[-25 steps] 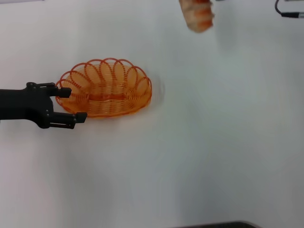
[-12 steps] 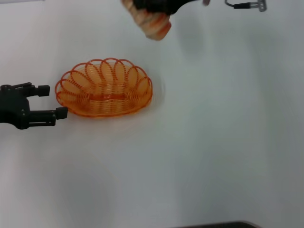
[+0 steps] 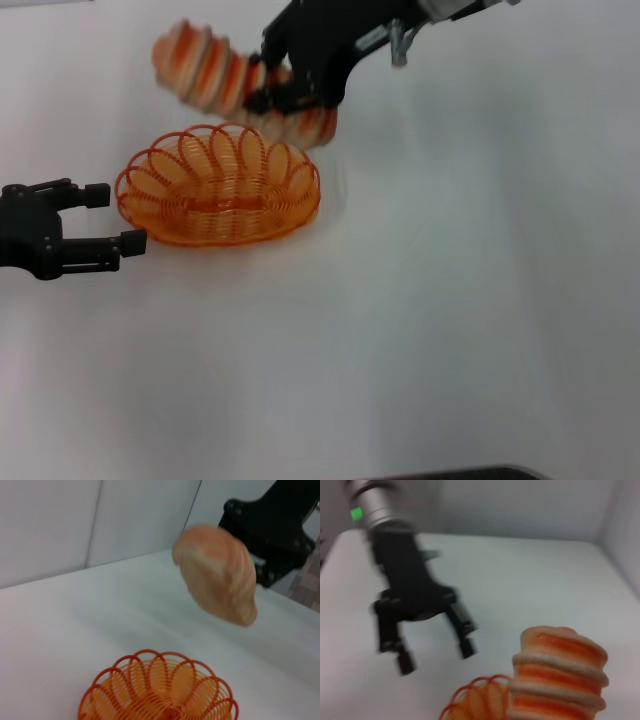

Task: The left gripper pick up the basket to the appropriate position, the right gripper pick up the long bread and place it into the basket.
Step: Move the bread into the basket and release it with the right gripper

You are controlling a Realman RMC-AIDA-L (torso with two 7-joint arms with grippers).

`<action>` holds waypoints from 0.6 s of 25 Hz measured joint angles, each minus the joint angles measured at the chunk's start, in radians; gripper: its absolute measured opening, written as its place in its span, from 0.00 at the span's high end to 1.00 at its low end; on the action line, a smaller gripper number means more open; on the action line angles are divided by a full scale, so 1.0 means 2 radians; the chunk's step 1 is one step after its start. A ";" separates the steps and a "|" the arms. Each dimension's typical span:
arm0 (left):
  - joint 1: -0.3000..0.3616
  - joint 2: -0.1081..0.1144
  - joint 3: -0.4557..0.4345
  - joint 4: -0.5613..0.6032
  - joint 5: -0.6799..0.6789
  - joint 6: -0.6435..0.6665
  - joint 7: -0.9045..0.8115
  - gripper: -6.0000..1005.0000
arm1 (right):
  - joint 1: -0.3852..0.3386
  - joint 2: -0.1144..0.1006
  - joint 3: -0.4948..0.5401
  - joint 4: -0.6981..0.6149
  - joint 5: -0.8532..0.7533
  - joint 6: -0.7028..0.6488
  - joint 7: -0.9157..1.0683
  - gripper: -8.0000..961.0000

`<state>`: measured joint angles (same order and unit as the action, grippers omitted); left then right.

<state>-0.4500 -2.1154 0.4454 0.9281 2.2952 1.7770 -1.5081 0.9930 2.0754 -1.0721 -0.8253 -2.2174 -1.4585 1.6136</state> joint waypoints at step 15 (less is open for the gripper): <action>0.002 -0.002 0.001 -0.001 -0.025 0.010 0.003 0.11 | 0.052 0.011 -0.082 0.112 -0.005 0.070 -0.070 0.63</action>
<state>-0.4463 -2.1198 0.4473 0.9261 2.2442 1.7970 -1.5030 1.0978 2.0981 -1.2358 -0.6005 -2.2283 -1.3184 1.4727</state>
